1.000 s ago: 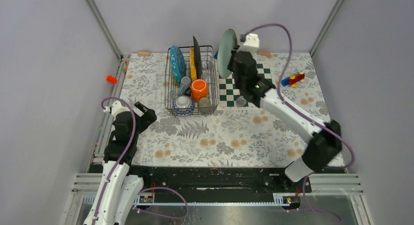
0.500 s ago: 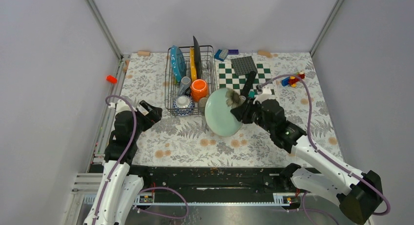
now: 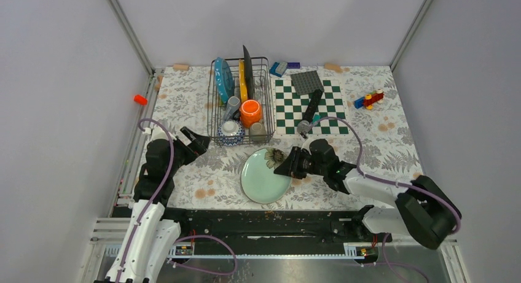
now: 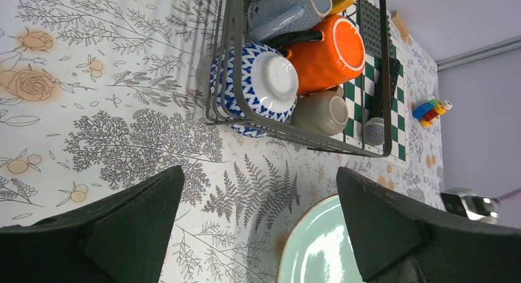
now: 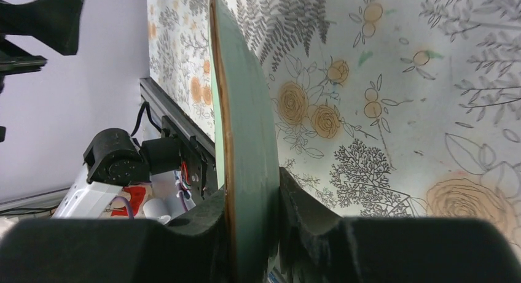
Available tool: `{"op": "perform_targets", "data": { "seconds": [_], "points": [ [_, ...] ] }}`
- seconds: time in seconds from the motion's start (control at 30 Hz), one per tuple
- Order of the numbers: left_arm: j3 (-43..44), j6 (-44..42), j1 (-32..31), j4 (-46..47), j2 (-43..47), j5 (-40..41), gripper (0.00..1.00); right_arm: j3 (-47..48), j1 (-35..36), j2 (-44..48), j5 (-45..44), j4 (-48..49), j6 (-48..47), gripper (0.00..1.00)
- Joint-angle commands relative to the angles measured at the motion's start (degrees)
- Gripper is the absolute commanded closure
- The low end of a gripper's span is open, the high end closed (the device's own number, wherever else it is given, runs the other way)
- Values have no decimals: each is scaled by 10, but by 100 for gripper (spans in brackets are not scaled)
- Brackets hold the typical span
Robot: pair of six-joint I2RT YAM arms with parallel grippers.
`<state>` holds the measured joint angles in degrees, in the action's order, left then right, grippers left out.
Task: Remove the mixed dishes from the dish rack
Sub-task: Place the plate at the center of the board.
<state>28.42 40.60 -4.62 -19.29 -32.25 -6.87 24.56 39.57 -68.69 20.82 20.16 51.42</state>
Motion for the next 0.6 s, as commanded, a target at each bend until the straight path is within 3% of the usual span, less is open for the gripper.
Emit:
{"op": "perform_targets", "data": {
  "seconds": [0.0,0.57],
  "points": [
    [-8,4,-1,39,-3,-26,1,22,23,-55,41,194,64,100],
    [-6,-2,-1,35,7,-34,1,63,115,-267,-48,388,134,97]
  ]
}}
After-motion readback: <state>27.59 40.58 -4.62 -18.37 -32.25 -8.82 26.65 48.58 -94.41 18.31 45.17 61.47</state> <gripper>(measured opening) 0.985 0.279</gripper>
